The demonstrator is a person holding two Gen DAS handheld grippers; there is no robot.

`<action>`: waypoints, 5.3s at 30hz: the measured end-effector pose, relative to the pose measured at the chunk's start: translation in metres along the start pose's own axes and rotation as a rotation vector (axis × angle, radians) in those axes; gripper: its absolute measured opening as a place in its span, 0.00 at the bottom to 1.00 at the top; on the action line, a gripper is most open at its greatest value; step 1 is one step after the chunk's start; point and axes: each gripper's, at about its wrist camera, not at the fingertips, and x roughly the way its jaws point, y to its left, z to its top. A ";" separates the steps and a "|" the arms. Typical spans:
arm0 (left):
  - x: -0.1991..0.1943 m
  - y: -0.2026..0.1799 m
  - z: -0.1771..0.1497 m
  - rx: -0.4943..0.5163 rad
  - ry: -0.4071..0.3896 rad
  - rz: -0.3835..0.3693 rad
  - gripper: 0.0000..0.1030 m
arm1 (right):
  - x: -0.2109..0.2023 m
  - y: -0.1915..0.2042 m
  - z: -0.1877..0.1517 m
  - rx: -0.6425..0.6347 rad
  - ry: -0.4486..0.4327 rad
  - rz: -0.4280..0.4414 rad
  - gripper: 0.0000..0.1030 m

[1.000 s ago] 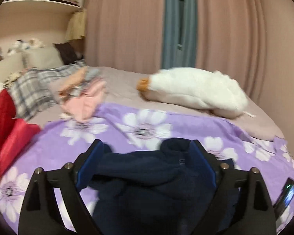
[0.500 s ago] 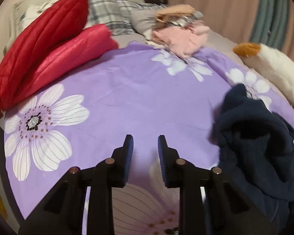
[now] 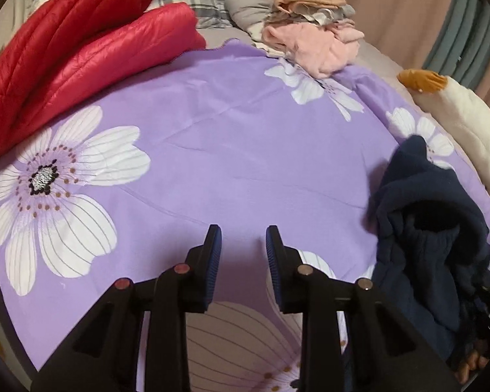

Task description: Fold large clothes

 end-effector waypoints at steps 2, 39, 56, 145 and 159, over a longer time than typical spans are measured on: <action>-0.001 0.001 0.003 -0.010 -0.006 0.008 0.28 | -0.026 -0.001 0.009 -0.025 -0.068 -0.016 0.27; -0.008 -0.033 -0.009 0.140 -0.041 -0.025 0.35 | -0.076 -0.084 -0.006 -0.030 -0.153 -0.425 0.12; 0.043 -0.182 -0.042 0.294 -0.046 -0.174 0.38 | -0.045 -0.102 0.018 0.093 -0.113 -0.357 0.11; -0.133 0.071 -0.227 -0.312 0.400 -0.856 0.65 | -0.253 -0.101 -0.219 0.445 -0.058 0.025 0.73; -0.141 0.073 -0.243 -0.289 0.383 -0.790 0.67 | -0.258 -0.103 -0.222 0.367 -0.064 0.011 0.73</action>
